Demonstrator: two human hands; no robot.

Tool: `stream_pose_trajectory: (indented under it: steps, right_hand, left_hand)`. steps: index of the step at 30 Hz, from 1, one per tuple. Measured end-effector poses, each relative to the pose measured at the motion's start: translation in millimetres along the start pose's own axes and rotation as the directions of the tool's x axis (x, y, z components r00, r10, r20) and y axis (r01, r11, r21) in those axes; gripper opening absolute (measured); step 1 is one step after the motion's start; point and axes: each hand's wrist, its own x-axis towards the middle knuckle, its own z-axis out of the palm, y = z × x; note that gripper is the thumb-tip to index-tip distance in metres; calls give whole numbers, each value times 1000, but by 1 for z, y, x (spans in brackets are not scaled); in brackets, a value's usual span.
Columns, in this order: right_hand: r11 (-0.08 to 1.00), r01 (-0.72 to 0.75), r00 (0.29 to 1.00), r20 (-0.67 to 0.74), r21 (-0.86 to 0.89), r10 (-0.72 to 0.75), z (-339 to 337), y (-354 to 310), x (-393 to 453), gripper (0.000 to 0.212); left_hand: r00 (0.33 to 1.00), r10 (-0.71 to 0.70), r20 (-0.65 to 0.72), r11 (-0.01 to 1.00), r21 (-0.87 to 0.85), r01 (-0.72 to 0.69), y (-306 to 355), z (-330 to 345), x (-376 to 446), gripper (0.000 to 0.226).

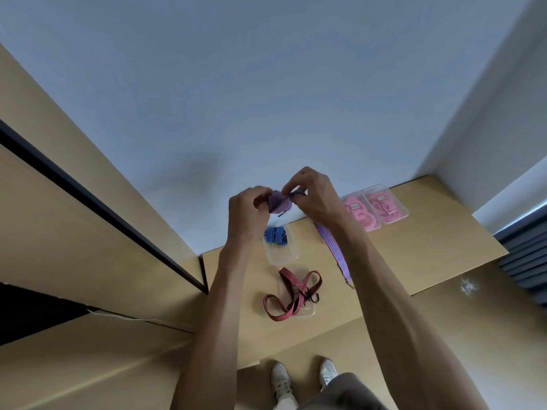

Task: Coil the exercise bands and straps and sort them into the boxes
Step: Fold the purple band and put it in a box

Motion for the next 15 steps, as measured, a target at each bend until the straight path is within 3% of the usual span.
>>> stream_pose_trajectory:
  steps: [3, 5, 7, 9, 12, 15]
  right_hand:
    - [994, -36, 991, 134, 104, 22, -17, 10, 3, 22]
    - [913, -187, 961, 260, 363, 93, -20, 15, 2, 21]
    - [738, -306, 931, 352, 602, 99, -16, 17, 0, 14]
    - [646, -337, 927, 362, 685, 98, -6, 20, -2, 10]
    - [653, -351, 935, 288, 671, 207, 9, 22, -5, 22]
    - [711, -370, 929, 226, 598, 294, 22, 19, -5, 28]
  left_hand:
    - [947, -83, 309, 951, -259, 167, -3, -13, 1, 27]
    - [905, -69, 420, 857, -440, 270, -1, -18, 1, 26]
    - [890, -56, 453, 734, -586, 344, 3, -18, 2, 24]
    - [884, -52, 464, 581, -706, 405, 8, -12, 2, 24]
    - [897, -82, 435, 449, -787, 423, 16, -1, -1, 29]
    - [900, -253, 355, 414, -801, 432, 16, 8, 1, 30]
